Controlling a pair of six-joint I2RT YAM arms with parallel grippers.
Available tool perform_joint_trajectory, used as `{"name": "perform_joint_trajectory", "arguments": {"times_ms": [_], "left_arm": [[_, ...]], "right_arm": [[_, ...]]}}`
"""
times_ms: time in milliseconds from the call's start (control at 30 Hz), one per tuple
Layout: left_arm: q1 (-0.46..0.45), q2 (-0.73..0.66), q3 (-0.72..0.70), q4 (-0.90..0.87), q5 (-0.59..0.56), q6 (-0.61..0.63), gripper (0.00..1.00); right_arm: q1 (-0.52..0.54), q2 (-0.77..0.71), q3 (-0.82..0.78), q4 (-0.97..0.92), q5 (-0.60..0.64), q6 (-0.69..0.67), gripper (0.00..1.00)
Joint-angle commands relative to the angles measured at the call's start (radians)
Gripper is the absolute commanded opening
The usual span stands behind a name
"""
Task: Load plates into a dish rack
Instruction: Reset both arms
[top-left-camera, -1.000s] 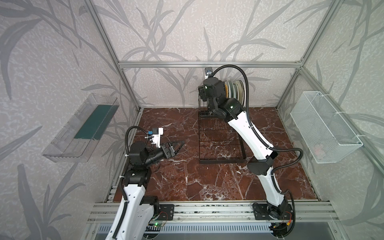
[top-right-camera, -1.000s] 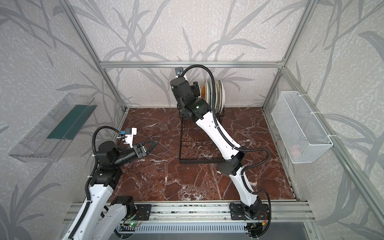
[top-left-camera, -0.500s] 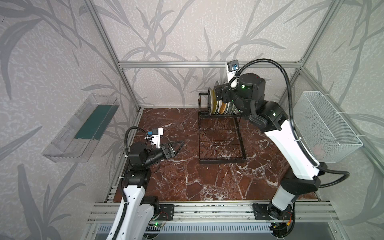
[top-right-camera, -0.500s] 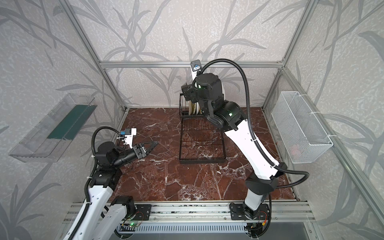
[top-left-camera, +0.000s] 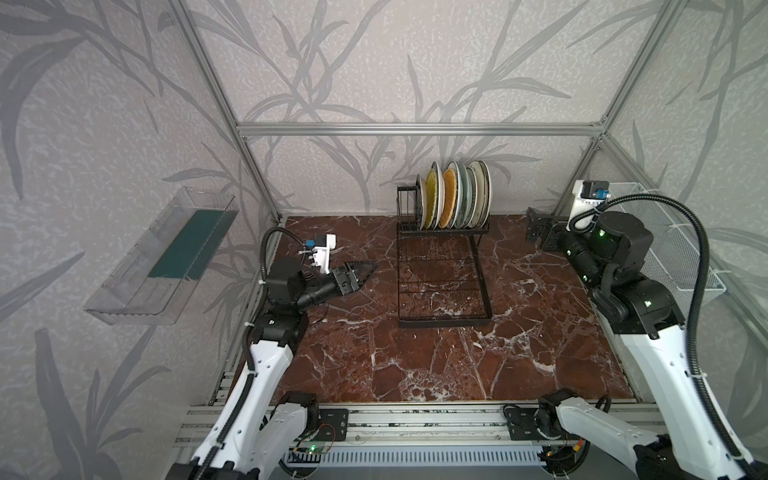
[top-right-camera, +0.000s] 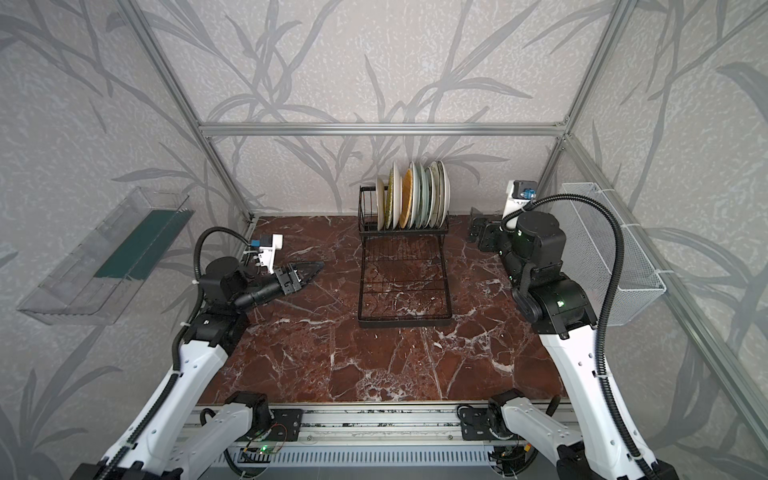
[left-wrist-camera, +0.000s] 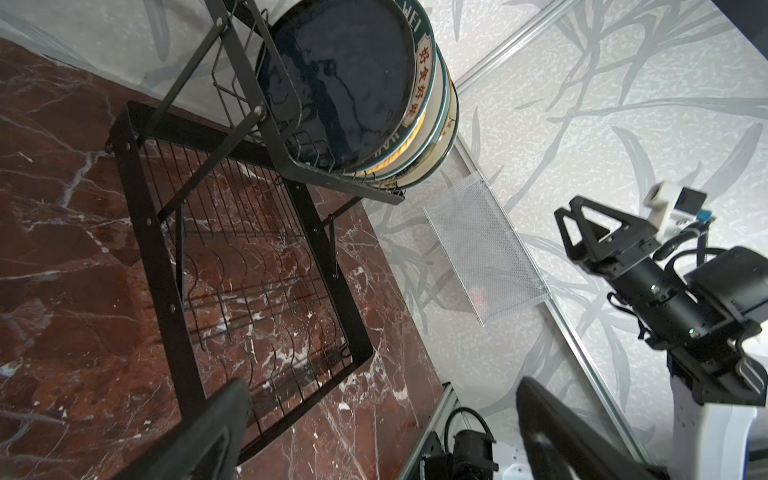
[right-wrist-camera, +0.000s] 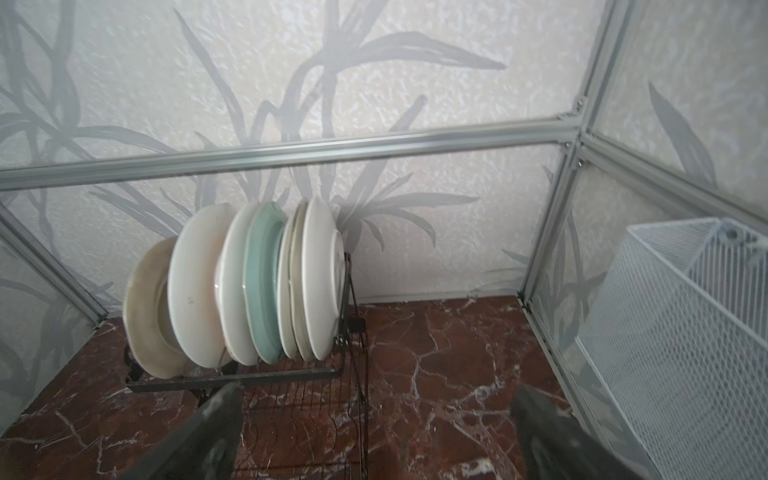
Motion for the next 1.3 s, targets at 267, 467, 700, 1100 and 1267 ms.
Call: {"name": "perform_joint_trajectory", "arguments": {"times_ms": [267, 467, 700, 1100, 1267], "left_arm": [[-0.076, 0.145, 0.168, -0.298, -0.910, 0.259, 0.99], [-0.070, 0.162, 0.080, -0.256, -1.198, 0.353, 0.99], [-0.065, 0.142, -0.198, 0.100, -1.399, 0.520, 0.99], [-0.015, 0.380, -0.359, 0.554, -1.437, 0.612, 0.99], [-0.010, 0.499, -0.389, 0.748, -1.487, 0.687, 0.99]], "right_arm": [[-0.246, -0.080, -0.588, 0.477, -0.090, 0.123, 1.00], [-0.329, -0.065, -0.792, 0.653, -0.118, 0.196, 1.00], [-0.347, -0.026, -0.935, 0.832, -0.126, 0.150, 0.99], [-0.347, 0.191, -1.074, 1.253, -0.122, 0.020, 0.99], [-0.346, 0.280, -1.057, 1.322, -0.184, 0.009, 0.99]]}}
